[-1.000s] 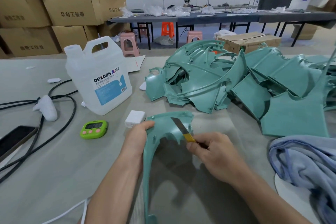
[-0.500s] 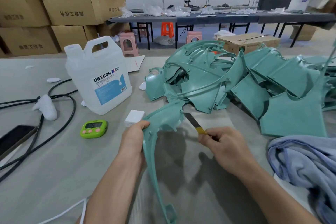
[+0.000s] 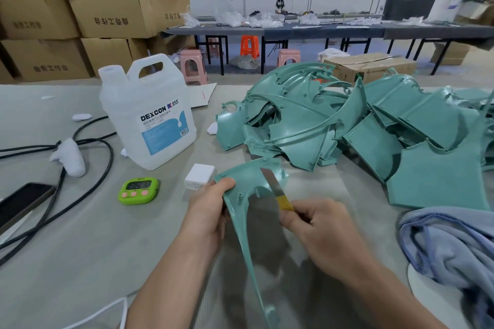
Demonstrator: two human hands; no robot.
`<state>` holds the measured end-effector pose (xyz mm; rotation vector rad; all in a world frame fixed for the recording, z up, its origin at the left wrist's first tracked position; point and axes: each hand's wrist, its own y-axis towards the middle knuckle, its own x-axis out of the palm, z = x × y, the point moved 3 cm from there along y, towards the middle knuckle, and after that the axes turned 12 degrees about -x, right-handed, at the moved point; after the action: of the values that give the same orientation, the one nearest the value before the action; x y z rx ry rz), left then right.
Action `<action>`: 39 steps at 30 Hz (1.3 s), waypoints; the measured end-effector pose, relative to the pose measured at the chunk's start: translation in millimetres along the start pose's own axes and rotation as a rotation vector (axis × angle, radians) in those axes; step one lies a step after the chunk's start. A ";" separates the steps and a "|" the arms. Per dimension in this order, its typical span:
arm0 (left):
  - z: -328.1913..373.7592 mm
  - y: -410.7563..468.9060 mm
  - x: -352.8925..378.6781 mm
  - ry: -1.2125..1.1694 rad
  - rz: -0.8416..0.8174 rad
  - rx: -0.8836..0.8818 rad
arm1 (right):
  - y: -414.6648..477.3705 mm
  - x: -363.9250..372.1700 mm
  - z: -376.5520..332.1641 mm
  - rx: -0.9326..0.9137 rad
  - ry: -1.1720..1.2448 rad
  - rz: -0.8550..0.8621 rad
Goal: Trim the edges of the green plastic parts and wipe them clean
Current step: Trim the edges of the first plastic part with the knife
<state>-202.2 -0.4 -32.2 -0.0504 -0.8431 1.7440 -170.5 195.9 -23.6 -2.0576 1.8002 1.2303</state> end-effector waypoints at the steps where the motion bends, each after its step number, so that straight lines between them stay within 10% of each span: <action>1: -1.6 1.3 0.0 0.008 0.036 0.017 | -0.4 3.9 -2.6 0.002 -0.014 -0.014; 12: -9.5 -8.4 11.3 -0.041 0.072 0.002 | -2.8 24.0 -18.3 0.094 -0.242 -0.202; 26: -9.0 -14.9 22.9 -0.068 -0.015 -0.057 | 7.5 -12.9 0.3 0.138 -0.549 0.012; 39: -10.5 -9.5 20.2 0.038 -0.194 -0.150 | 5.6 -4.2 18.7 0.174 0.133 0.085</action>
<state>-197.0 23.2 -27.1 -0.0975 -0.9188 1.4927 -184.1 208.6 -30.9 -2.0279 1.9934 0.9374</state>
